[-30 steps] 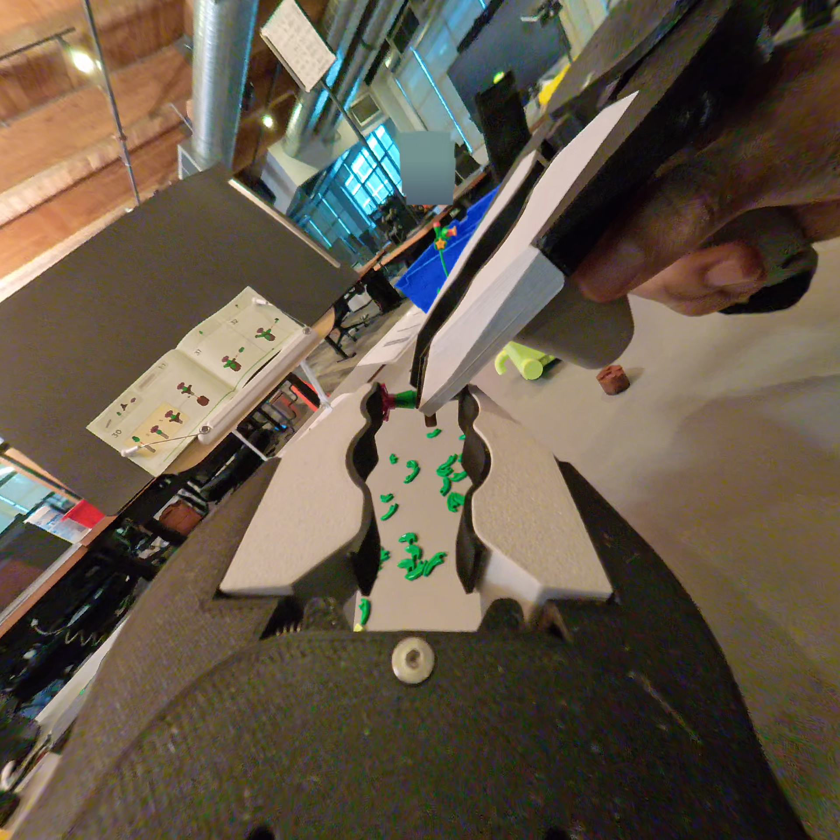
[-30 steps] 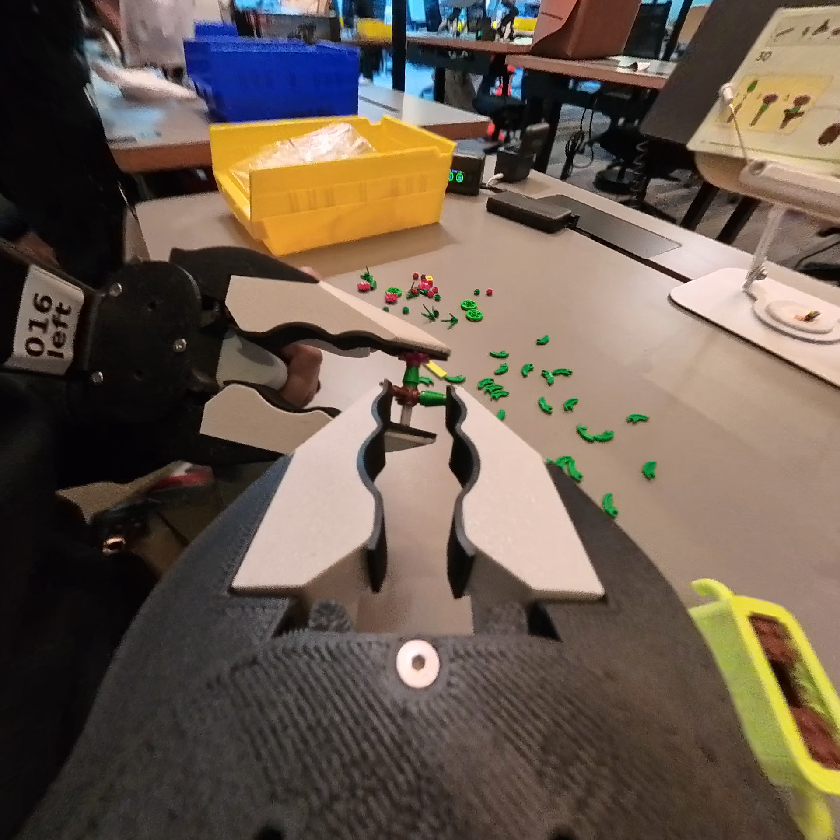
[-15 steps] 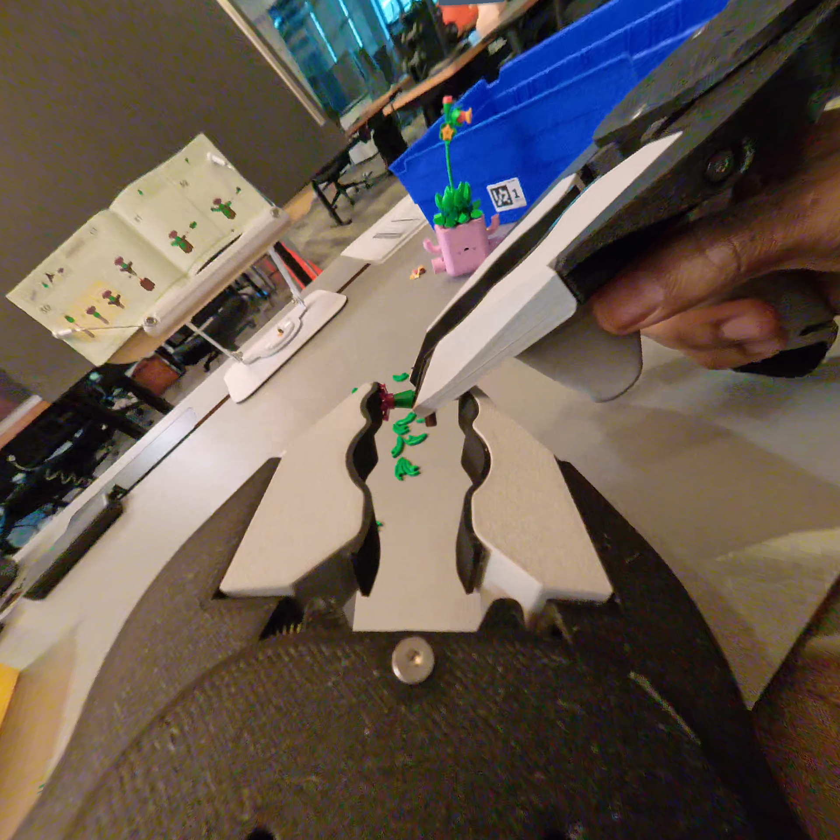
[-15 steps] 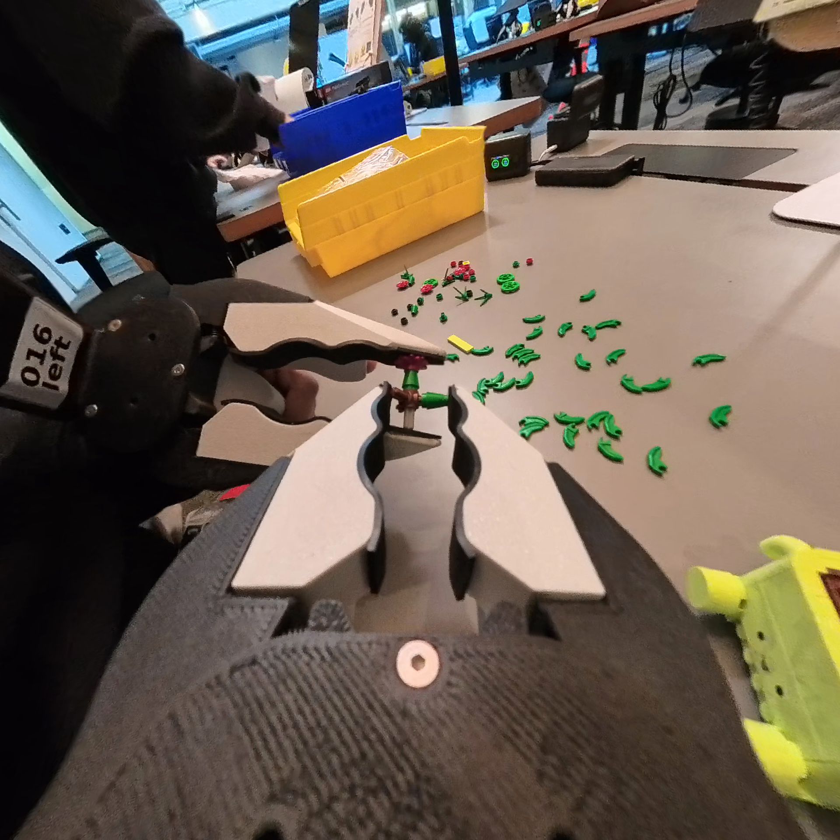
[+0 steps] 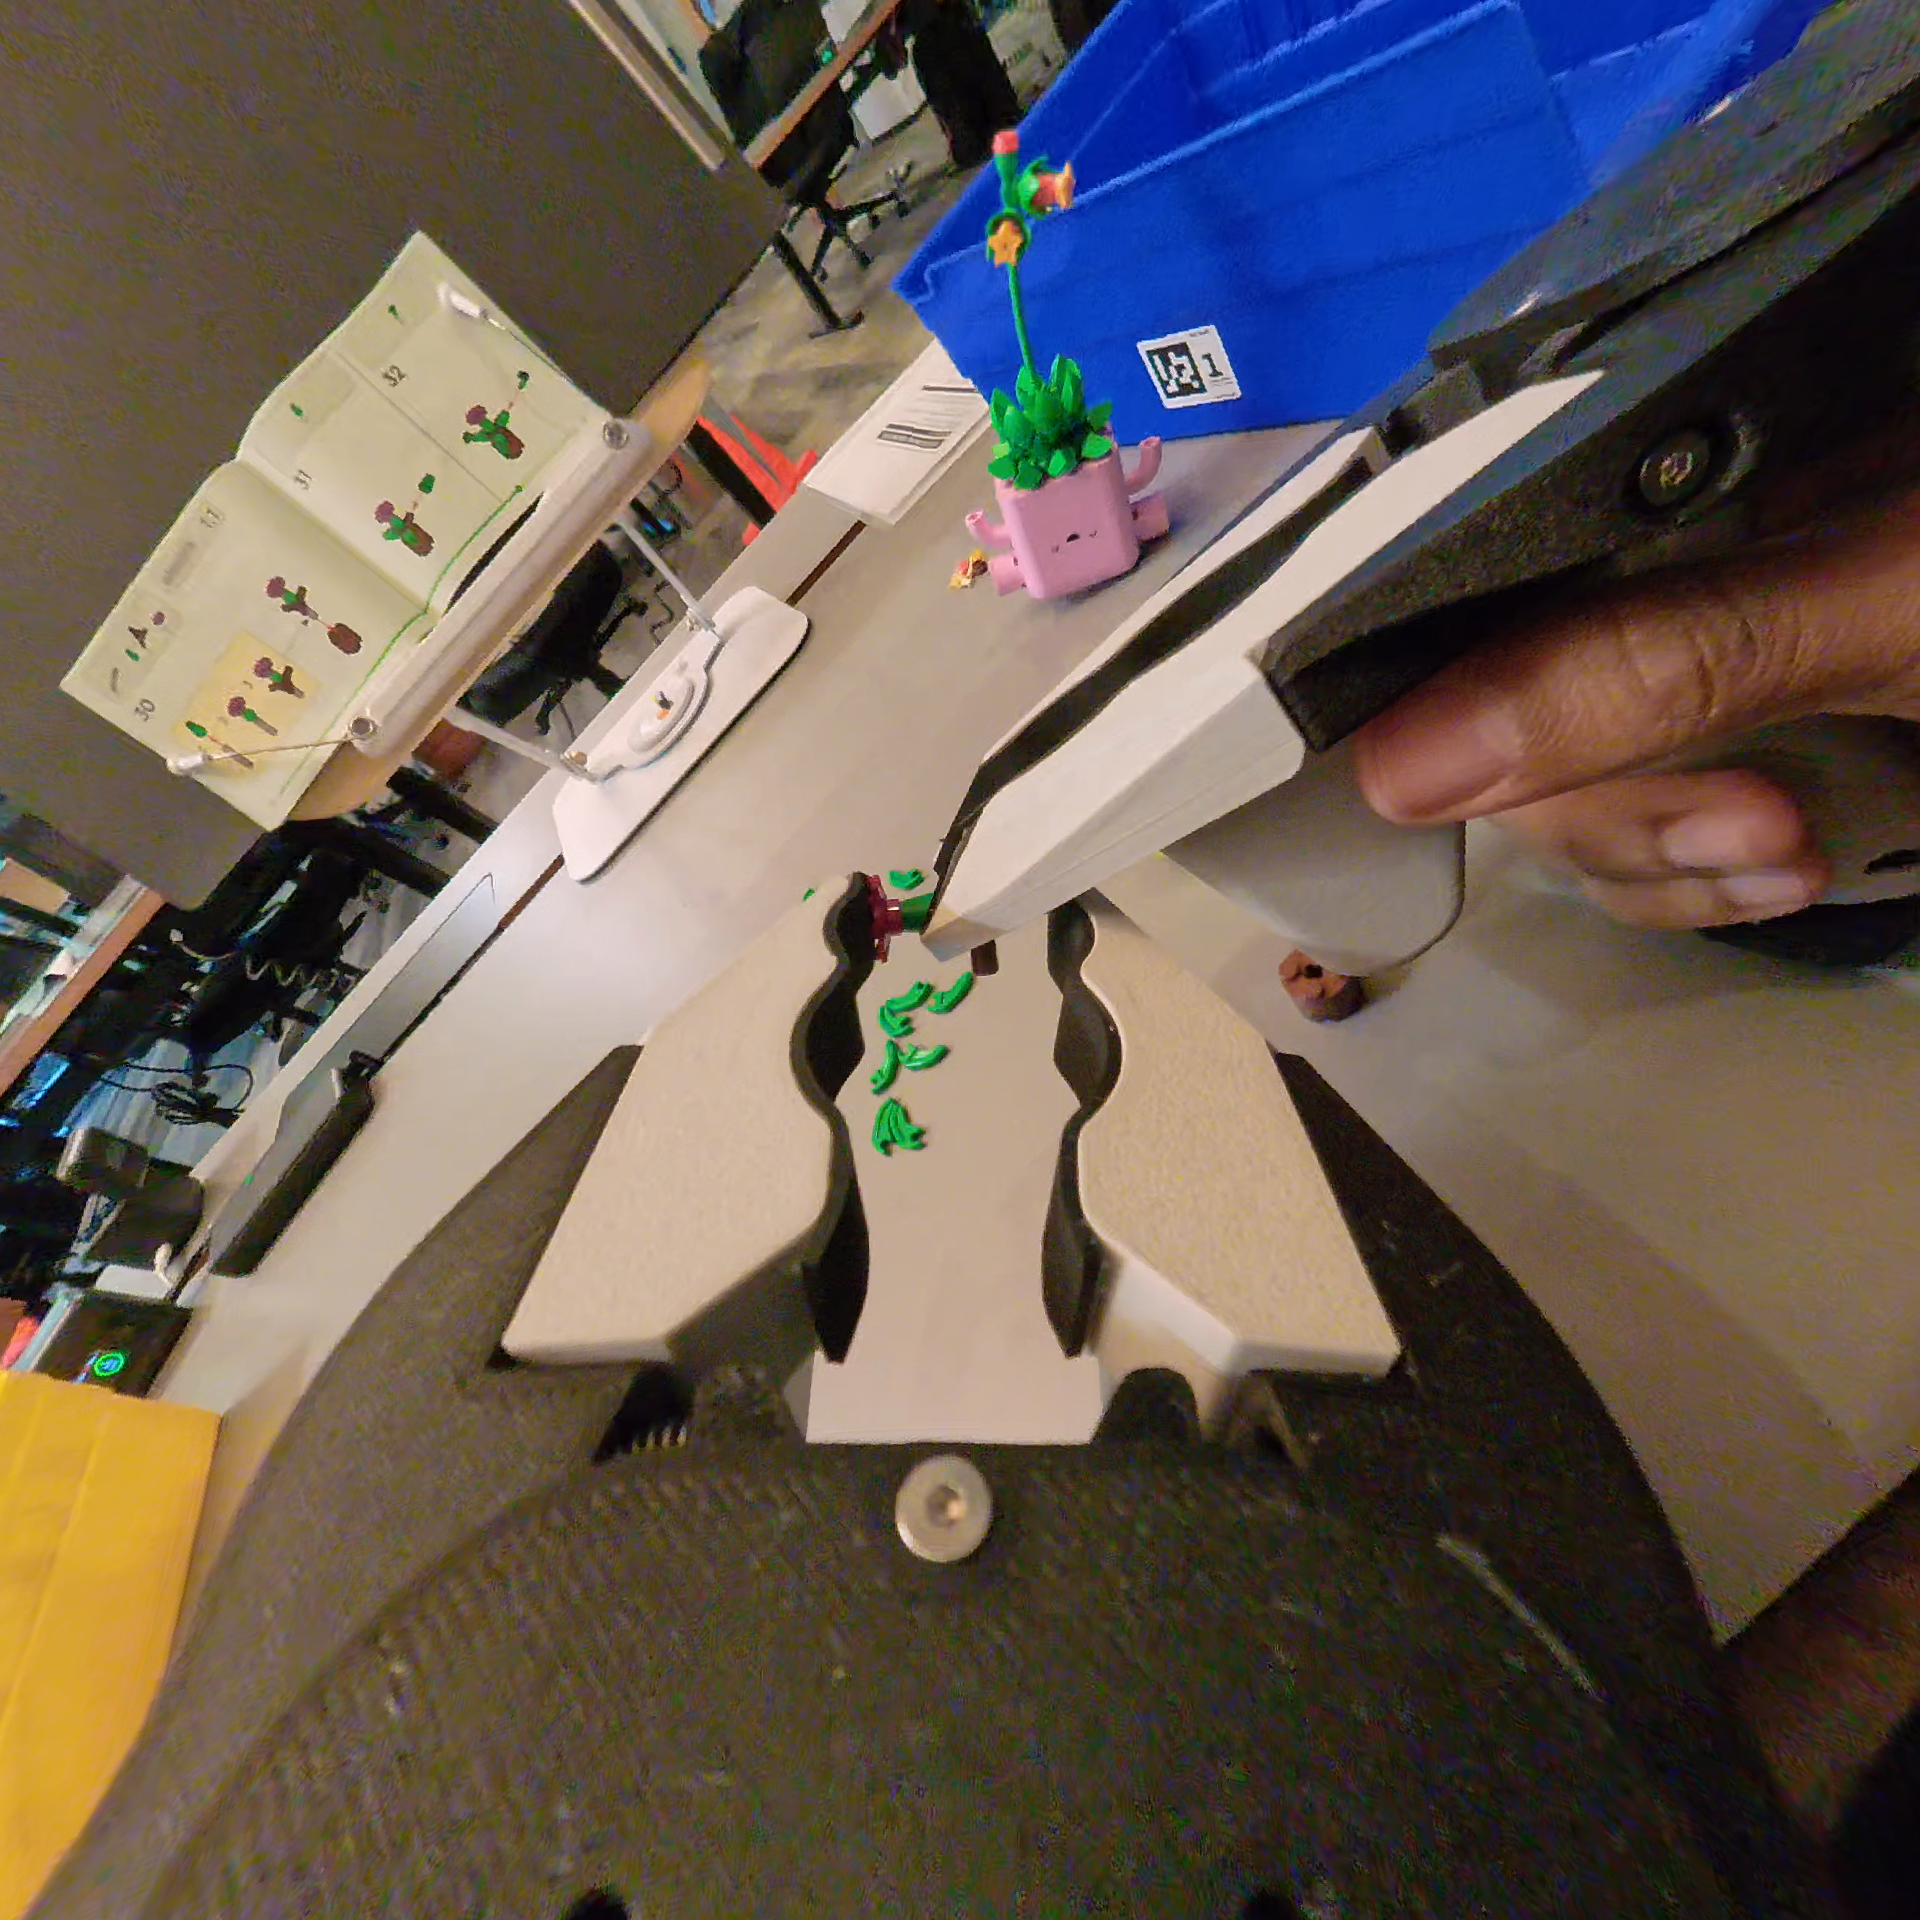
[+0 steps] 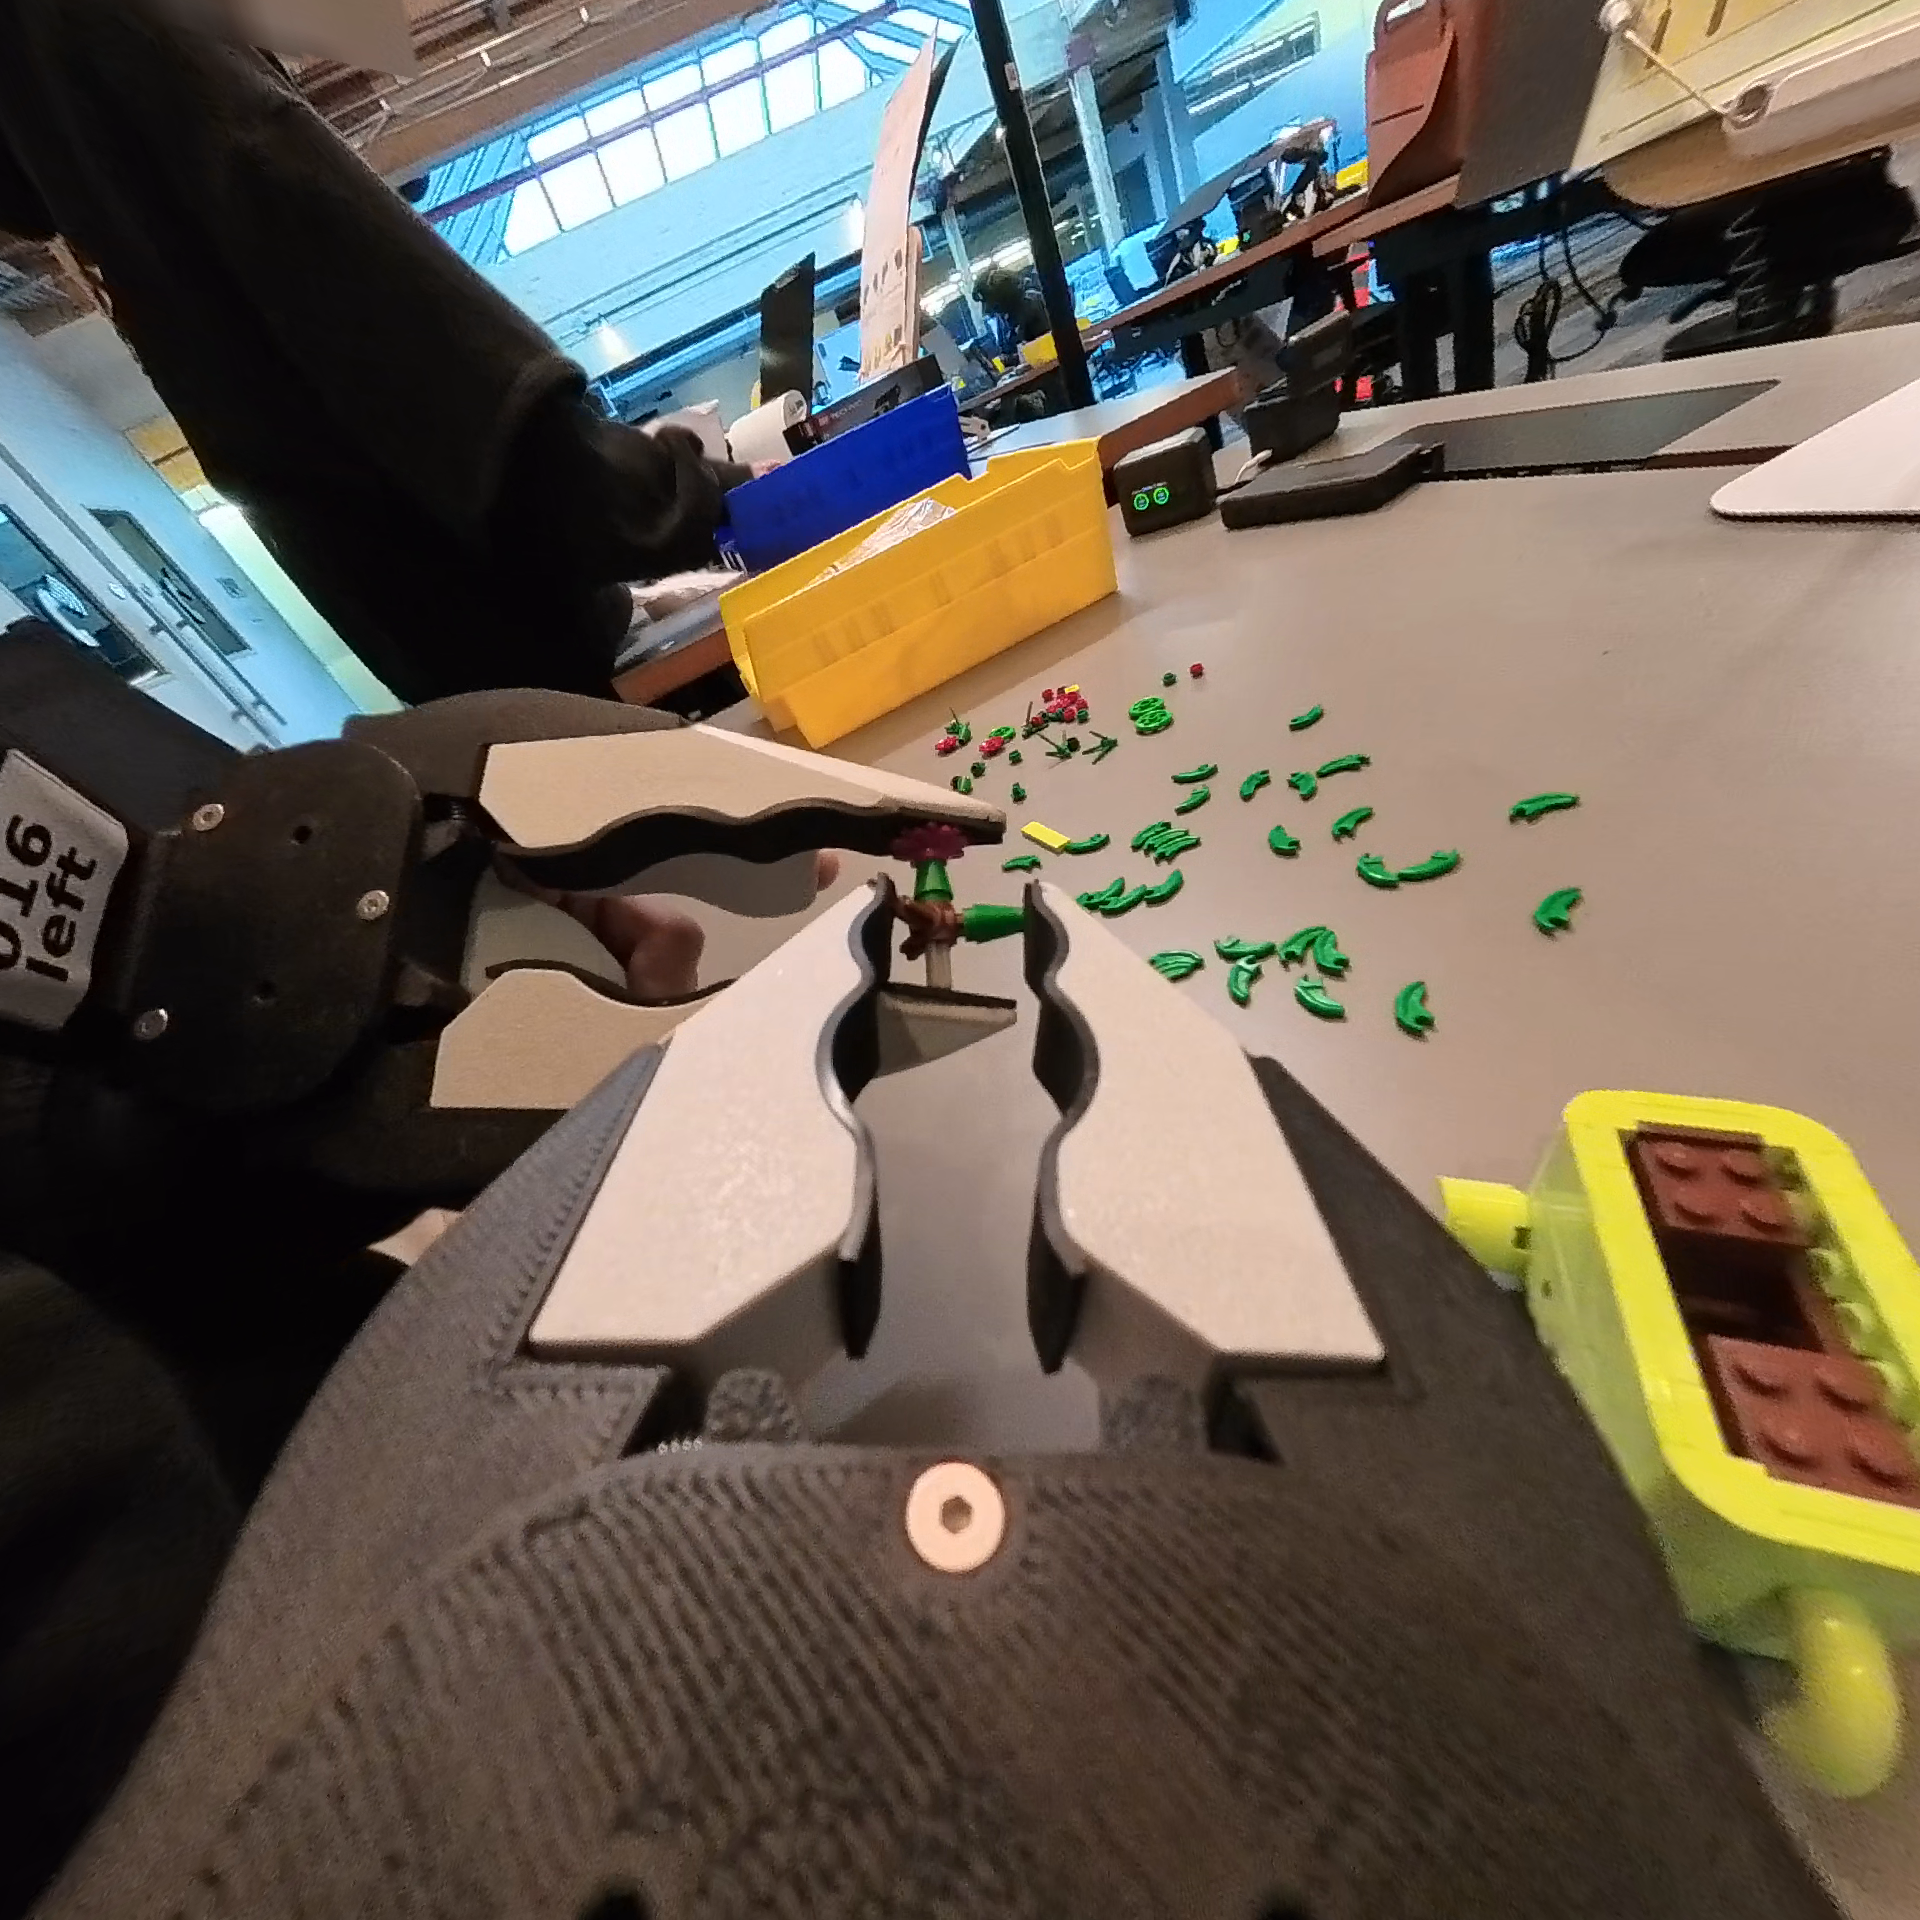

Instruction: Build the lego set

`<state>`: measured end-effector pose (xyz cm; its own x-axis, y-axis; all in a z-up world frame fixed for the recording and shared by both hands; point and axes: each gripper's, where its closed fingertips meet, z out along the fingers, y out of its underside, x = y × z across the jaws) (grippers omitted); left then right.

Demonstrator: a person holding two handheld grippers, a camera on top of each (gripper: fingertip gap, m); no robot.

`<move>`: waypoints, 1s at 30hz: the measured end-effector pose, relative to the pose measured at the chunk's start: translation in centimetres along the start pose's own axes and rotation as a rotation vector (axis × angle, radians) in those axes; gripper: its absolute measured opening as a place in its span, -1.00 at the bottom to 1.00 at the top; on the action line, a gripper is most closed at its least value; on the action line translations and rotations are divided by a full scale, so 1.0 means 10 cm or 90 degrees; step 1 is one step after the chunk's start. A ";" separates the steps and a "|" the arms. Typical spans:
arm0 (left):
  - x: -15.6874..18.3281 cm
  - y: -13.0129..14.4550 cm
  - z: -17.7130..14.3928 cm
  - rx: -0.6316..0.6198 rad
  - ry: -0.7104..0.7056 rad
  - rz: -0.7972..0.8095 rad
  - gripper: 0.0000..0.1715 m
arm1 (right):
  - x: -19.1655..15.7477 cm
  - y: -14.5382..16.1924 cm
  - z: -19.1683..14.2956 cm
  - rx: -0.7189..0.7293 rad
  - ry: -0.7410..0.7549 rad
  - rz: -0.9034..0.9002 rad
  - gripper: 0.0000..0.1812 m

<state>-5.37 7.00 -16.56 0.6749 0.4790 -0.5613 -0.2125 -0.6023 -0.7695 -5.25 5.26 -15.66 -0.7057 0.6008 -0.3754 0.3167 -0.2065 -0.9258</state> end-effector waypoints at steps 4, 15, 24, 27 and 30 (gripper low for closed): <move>0.03 0.00 0.03 -0.010 0.008 -0.008 -0.64 | 0.00 0.01 0.00 0.002 -0.018 0.017 -0.69; 0.02 0.02 0.02 0.002 0.012 -0.004 -0.64 | 0.02 0.04 0.03 0.004 -0.026 0.058 -0.72; -0.01 0.03 -0.02 0.011 0.006 -0.008 -0.64 | -0.03 0.06 0.06 -0.002 -0.028 0.052 -0.71; -0.02 0.04 -0.04 0.010 0.005 -0.009 -0.64 | -0.04 0.06 0.07 -0.002 -0.031 0.054 -0.70; -0.03 0.04 -0.05 0.009 0.005 -0.008 -0.64 | -0.05 0.06 0.07 0.000 -0.033 0.056 -0.69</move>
<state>-5.30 6.34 -16.57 0.6828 0.4812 -0.5498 -0.2148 -0.5871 -0.7805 -5.20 4.28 -16.07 -0.7071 0.5401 -0.4565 0.3783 -0.2565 -0.8895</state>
